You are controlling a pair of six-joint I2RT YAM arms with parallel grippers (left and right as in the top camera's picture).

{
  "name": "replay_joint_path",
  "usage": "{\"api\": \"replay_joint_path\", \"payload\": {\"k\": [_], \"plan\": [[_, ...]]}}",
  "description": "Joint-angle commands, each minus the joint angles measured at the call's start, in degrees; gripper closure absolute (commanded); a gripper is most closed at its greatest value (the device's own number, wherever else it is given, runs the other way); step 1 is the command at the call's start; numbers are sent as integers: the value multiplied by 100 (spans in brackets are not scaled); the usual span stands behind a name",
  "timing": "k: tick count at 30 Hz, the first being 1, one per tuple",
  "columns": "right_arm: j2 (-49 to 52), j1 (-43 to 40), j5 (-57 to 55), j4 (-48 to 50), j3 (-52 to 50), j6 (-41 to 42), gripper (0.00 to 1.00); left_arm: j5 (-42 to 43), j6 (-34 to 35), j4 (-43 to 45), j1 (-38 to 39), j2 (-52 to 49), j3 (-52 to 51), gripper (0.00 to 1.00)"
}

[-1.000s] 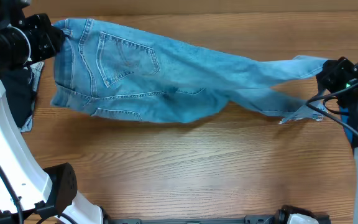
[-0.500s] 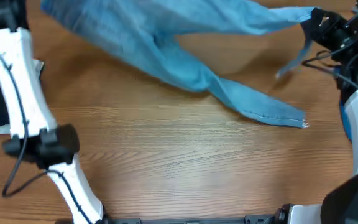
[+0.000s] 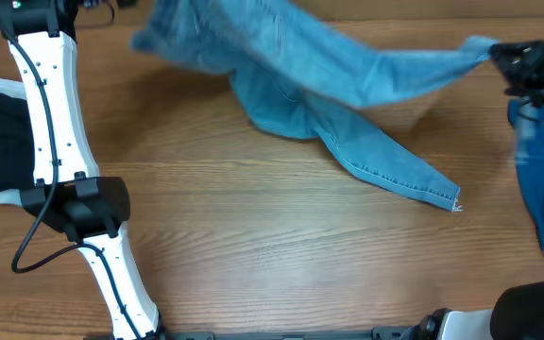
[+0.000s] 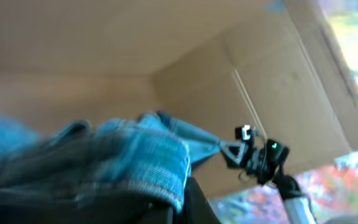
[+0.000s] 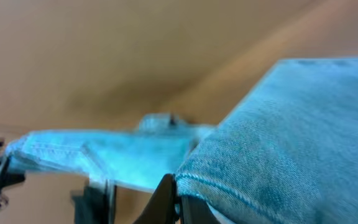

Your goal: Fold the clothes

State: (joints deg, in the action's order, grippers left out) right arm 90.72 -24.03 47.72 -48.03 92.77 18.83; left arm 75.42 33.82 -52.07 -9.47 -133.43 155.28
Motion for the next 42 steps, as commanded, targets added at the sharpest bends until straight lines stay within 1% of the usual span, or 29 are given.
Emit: {"api": "replay_joint_path", "payload": {"k": [1, 3, 4, 6, 7, 9, 12, 15, 17, 19, 22, 24, 26, 29, 30, 31, 33, 34, 35, 37, 39, 41, 42], "plan": [[-20, 398, -251, -728, 61, -586, 96, -1519, -2874, -2142, -83, 188, 90, 96], [-20, 562, -361, -1102, 61, -743, 96, -2739, -3475, -3244, -11, 197, 90, 96], [-20, 640, -457, -1255, 61, -820, 96, -3158, -3624, -3613, 31, 197, 90, 96], [-20, 815, -717, -1644, 57, -892, 96, -4000, -3727, -4210, 125, 197, 90, 95], [-20, 933, -975, -1897, 55, -892, 96, -4614, -3633, -4474, 208, 197, 72, 91], [-20, 1095, -1346, -2223, 55, -999, 96, -4743, -3438, -4474, 291, 238, 0, 87], [-20, 1246, -2267, -2671, 55, -1012, 93, -4732, -3244, -4474, 323, 286, 0, 77], [-20, 1246, -2966, -2970, 55, -1010, 93, -4758, -3230, -4474, 323, 356, 0, 77], [-20, 1246, -3189, -3180, 55, -1010, 93, -4800, -3224, -4474, 330, 505, 0, 78], [-20, 1246, -3348, -3375, 55, -1008, 92, -5117, -3163, -4474, 369, 896, 0, 80], [-20, 1246, -3751, -3657, 55, -914, 93, -5453, -3143, -4474, 511, 1532, 0, 77], [-22, 1246, -4157, -3956, 55, -828, 94, -5587, -3121, -4474, 723, 1947, 0, 75], [-22, 1246, -4575, -4214, 55, -625, 94, -5995, -2986, -4474, 1064, 2385, 0, 72], [-22, 1246, -5071, -4439, 55, -321, 95, -6354, -2883, -4474, 1486, 2756, 0, 68], [-26, 1246, -5263, -4500, 55, -197, 95, -6463, -2833, -4474, 1696, 2894, -4, 65], [-26, 1246, -5318, -4509, 55, -157, 89, -6509, -2780, -4474, 1840, 2973, -4, 64], [-26, 1246, -5318, -4400, 55, -114, 71, -6695, -2758, -4474, 2072, 3056, -44, 62], [-26, 1246, -5250, -4229, 55, -114, 60, -6857, -2730, -4474, 2159, 3060, -114, 59], [-26, 1246, -5075, -4019, 55, -118, 56, -6911, -2732, -4474, 2214, 3058, -205, 57], [-26, 1246, -4631, -3633, 55, -192, 55, -6985, -2730, -4474, 2297, 3058, -664, 56], [-26, 1246, -4542, -3432, 55, -267, 47, -6979, -2715, -4472, 2339, 3058, -1134, 57], [-26, 1246, -4516, -3377, 55, -247, 28, -7003, -2741, -4472, 2402, 3058, -1803, 56], [-26, 1246, -4505, -3357, 52, -223, 21, -7014, -2761, -4454, 2424, 3056, -2118, 56]]}}
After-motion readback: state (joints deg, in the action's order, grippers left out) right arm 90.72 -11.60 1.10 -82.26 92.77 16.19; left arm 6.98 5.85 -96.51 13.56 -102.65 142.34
